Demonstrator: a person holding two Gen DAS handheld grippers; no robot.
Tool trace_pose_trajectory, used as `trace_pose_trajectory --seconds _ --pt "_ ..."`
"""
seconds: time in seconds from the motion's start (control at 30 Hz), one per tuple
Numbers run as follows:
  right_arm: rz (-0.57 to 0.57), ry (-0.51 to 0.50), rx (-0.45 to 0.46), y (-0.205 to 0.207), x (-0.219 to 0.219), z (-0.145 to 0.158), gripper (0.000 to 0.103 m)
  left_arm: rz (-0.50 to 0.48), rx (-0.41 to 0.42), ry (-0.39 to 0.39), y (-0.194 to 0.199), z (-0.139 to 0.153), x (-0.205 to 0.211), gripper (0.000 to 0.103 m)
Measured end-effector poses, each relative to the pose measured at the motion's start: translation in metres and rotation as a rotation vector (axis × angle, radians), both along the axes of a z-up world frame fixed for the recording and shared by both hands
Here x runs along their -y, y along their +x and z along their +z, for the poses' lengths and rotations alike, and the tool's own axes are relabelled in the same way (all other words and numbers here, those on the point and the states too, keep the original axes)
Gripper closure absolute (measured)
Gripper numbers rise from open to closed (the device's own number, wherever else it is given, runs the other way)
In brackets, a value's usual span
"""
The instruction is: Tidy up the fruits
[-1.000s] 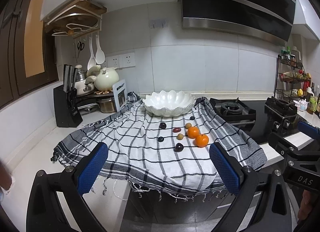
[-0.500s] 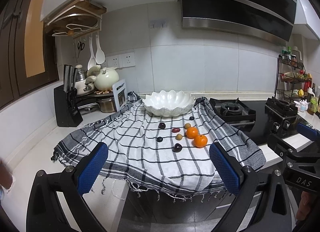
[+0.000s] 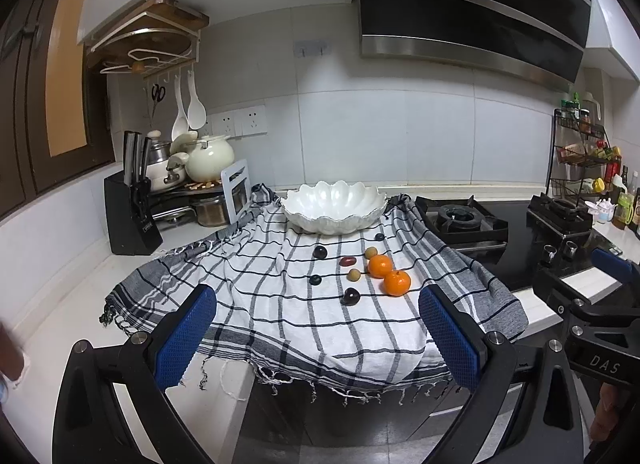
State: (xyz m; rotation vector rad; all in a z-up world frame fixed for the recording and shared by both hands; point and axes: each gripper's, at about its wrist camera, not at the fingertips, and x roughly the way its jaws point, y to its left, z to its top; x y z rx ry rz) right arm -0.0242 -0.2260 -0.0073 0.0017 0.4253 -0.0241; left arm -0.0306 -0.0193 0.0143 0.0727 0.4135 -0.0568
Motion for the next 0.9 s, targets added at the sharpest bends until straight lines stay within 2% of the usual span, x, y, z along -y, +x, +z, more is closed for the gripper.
trace_pose_trajectory --seconds 0.9 --pt "0.006 -0.012 0.017 0.0006 0.0017 0.0041 0.001 0.0 0.017 -0.006 -0.0017 0.0047 -0.0047 0.0"
